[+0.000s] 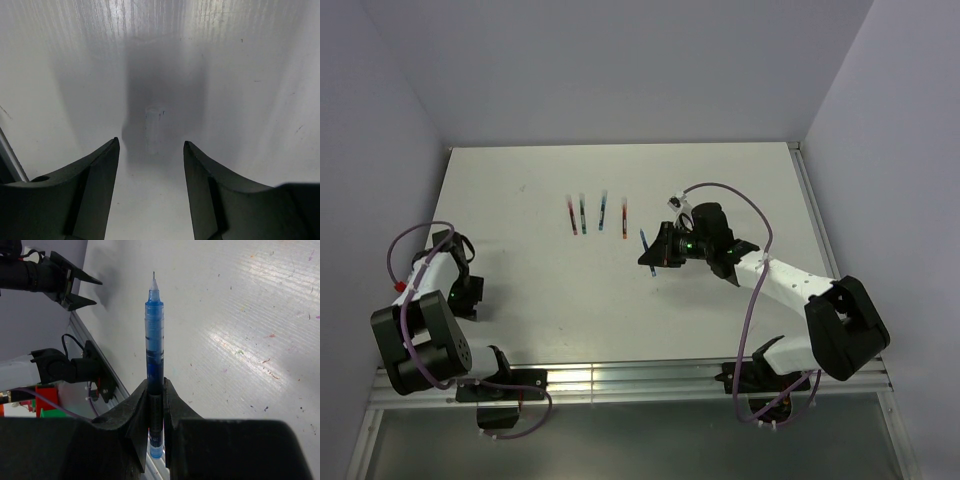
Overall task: Insert the pens into the pen caps
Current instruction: Insert the pen cap onto the pen.
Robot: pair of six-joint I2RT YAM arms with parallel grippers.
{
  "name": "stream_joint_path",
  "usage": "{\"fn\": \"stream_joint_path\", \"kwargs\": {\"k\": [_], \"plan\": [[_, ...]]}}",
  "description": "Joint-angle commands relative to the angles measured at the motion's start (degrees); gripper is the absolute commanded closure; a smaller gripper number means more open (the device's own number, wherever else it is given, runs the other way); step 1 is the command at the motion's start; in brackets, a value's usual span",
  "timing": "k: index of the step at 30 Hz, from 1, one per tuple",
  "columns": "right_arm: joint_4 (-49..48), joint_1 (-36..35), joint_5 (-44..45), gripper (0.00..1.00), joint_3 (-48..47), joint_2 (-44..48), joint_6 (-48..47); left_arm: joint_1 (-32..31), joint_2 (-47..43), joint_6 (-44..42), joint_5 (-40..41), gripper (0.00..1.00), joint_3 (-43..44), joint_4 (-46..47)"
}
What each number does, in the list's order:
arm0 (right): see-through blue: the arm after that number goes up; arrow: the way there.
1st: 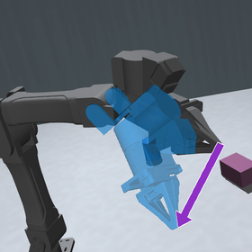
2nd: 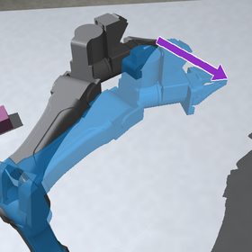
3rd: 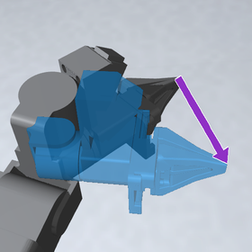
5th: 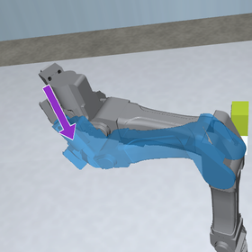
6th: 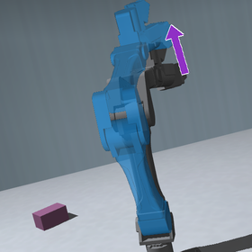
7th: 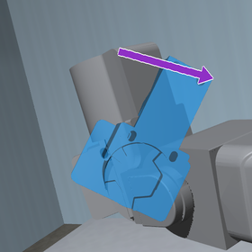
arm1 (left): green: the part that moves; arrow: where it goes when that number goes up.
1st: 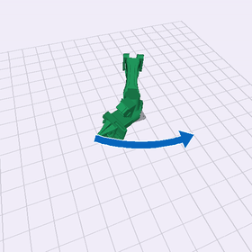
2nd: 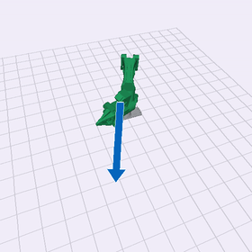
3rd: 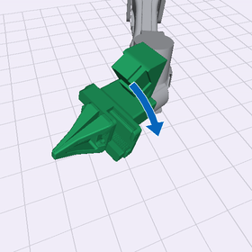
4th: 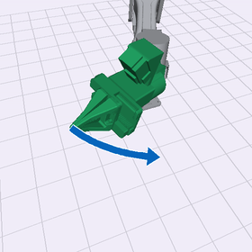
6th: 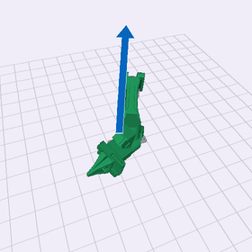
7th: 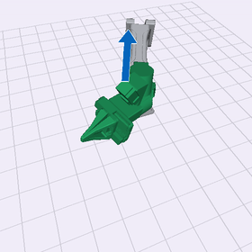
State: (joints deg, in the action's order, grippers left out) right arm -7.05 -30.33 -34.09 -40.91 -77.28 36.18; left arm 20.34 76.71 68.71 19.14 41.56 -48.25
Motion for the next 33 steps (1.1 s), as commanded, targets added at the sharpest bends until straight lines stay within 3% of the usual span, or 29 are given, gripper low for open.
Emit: {"fn": "stream_joint_path", "kwargs": {"k": [1, 25, 33], "plan": [[-2.53, 0.36, -0.81, 1.00, -0.23, -0.33, 0.03, 0.32, -0.33, 1.60, 0.55, 0.41, -0.60, 1.67], [-3.50, 0.44, -2.04, 1.00, 0.30, 0.11, 0.29, 2.60, 1.34, 0.82, -0.06, 0.46, -2.98, 6.23], [-3.94, 0.36, -2.65, 1.00, 0.12, -0.77, 0.38, 2.95, 4.06, 1.08, -0.94, 0.52, -3.07, 8.08]]}}
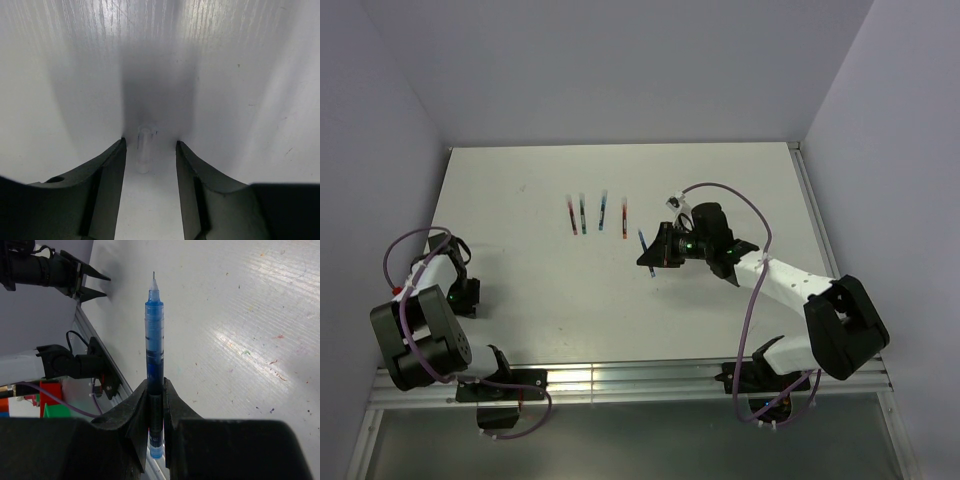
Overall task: Insert the pens into the pen caps
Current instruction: Insert the pen cap onto the pen.
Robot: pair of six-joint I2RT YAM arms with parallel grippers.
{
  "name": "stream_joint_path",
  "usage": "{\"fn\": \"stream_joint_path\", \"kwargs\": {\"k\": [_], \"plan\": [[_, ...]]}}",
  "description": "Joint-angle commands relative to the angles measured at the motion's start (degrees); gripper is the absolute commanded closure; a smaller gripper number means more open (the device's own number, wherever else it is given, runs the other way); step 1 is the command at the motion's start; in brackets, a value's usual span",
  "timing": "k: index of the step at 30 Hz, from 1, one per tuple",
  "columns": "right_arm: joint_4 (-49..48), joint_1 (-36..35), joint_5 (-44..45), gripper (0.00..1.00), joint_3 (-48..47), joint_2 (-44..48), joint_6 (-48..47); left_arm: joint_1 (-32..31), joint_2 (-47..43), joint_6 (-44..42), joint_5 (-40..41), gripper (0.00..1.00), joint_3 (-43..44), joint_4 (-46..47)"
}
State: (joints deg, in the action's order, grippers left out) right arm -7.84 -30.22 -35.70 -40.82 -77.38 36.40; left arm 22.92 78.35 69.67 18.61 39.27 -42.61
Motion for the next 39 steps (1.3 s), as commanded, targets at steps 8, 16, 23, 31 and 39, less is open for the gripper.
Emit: {"fn": "stream_joint_path", "kwargs": {"k": [8, 16, 23, 31, 39], "plan": [[-3.24, 0.25, -1.12, 1.00, -0.05, -1.19, 0.16, 0.37, 3.83, 0.12, -0.68, 0.66, -1.03, 3.50], [-3.15, 0.25, -1.12, 1.00, -0.05, -1.19, 0.07, 0.46, 5.33, -0.76, -2.61, 0.85, -1.74, 5.69], [-2.98, 0.25, -1.12, 1.00, -0.14, -1.36, -0.02, -0.32, 5.94, -4.27, -5.78, 0.99, 0.45, 8.50], [-1.66, 0.25, 0.72, 1.00, -0.40, 0.21, -1.24, -13.66, 9.89, -8.32, -9.55, 1.00, 8.45, 12.10], [-1.30, 0.07, -0.50, 1.00, -1.98, -0.05, -2.56, -22.39, 10.95, -13.41, -19.56, 1.00, 15.05, 18.34]]}}
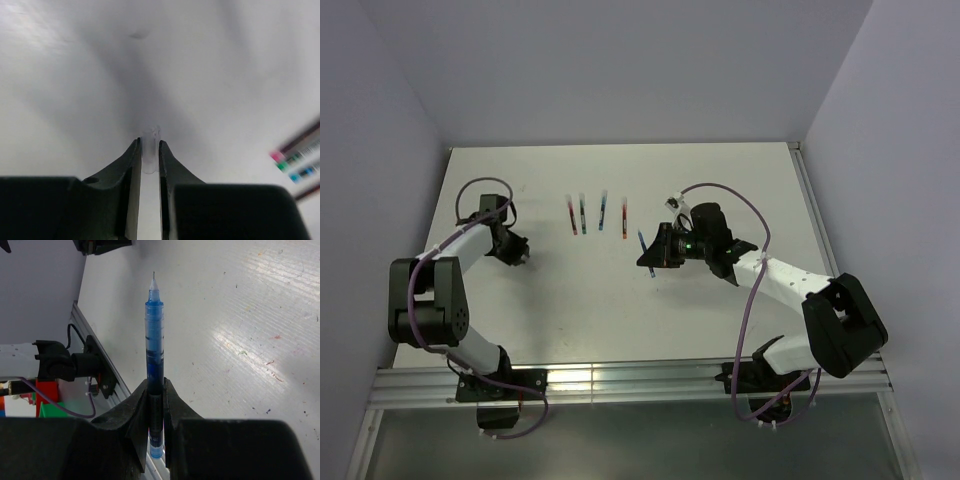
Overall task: Insert the pens into the pen caps
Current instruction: Insert the pen cap onto the pen.
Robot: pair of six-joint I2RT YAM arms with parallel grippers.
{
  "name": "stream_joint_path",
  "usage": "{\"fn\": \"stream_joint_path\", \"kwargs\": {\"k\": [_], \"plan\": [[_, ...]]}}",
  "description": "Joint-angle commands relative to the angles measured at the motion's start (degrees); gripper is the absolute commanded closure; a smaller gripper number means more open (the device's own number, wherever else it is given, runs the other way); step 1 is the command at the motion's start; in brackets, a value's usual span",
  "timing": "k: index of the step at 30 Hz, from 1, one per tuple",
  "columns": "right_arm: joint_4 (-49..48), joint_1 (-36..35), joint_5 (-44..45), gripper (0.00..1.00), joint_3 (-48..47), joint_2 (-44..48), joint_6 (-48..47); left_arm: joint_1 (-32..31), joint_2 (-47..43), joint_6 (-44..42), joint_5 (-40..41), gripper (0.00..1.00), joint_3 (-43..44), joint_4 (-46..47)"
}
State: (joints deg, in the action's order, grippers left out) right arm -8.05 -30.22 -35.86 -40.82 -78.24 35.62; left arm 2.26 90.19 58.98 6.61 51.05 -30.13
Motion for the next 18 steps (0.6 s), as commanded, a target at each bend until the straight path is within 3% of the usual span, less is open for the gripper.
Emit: {"fn": "stream_joint_path", "kwargs": {"k": [1, 11, 18], "plan": [[-1.43, 0.07, -0.53, 1.00, -2.07, 0.89, -2.04, -3.74, -1.24, -3.25, -9.06, 1.00, 3.53, 7.87], [2.60, -3.00, 0.09, 1.00, -10.84, 1.17, -6.78, -8.85, -6.25, -8.53, -35.15, 1.00, 8.54, 26.41], [6.73, -5.29, 0.09, 1.00, -17.62, -2.97, -9.25, -9.03, -8.37, -9.50, -43.43, 1.00, 11.44, 29.60]]}}
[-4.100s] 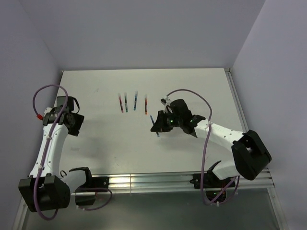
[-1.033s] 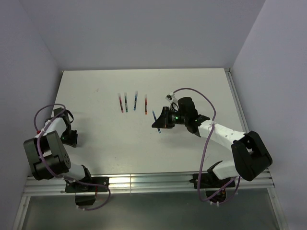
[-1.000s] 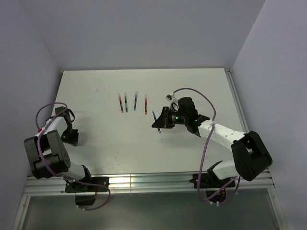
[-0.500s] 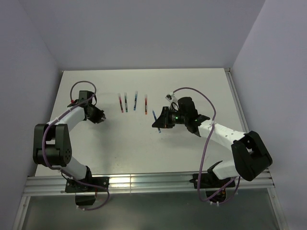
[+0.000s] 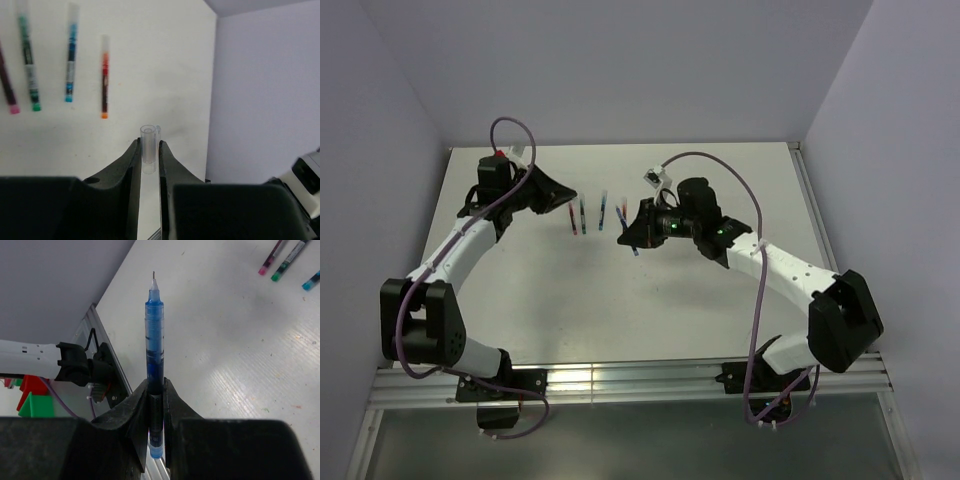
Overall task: Insert the pens into the pen caps
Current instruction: Insert the pen cap onto the pen.
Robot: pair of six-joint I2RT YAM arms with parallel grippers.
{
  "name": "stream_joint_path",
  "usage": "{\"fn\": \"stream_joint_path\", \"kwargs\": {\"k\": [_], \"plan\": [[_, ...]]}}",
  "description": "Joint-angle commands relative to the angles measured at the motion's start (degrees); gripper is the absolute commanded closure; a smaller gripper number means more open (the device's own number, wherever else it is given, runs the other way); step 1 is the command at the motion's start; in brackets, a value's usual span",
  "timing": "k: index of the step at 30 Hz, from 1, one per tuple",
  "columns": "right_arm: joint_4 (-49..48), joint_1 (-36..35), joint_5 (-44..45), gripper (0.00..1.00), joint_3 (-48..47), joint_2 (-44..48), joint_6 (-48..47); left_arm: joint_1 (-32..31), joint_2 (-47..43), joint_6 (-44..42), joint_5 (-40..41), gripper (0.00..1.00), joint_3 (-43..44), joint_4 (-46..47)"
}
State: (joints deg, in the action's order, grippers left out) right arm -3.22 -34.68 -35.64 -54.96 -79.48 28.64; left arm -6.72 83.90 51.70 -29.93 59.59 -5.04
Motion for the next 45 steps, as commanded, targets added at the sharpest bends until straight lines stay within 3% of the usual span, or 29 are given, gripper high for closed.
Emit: {"fn": "stream_joint_path", "kwargs": {"k": [1, 9, 28, 45], "plan": [[2.43, -1.09, 0.56, 1.00, -4.18, -2.08, -2.45, -0.05, -2.07, -2.66, -8.29, 1.00, 3.33, 4.51], [5.51, -2.93, 0.66, 1.00, -9.72, -6.56, -3.60, -0.22, -5.14, 1.99, -16.12, 1.00, -2.28, 17.06], [5.07, -5.40, 1.89, 1.00, -16.67, -8.85, -0.52, -0.31, -5.24, 22.56, -19.46, 1.00, -9.14, 46.25], [6.21, -5.40, 3.99, 1.00, -17.46, -7.27, -1.75, -2.86, -3.56, 20.29, -17.53, 1.00, -8.88, 43.71]]}}
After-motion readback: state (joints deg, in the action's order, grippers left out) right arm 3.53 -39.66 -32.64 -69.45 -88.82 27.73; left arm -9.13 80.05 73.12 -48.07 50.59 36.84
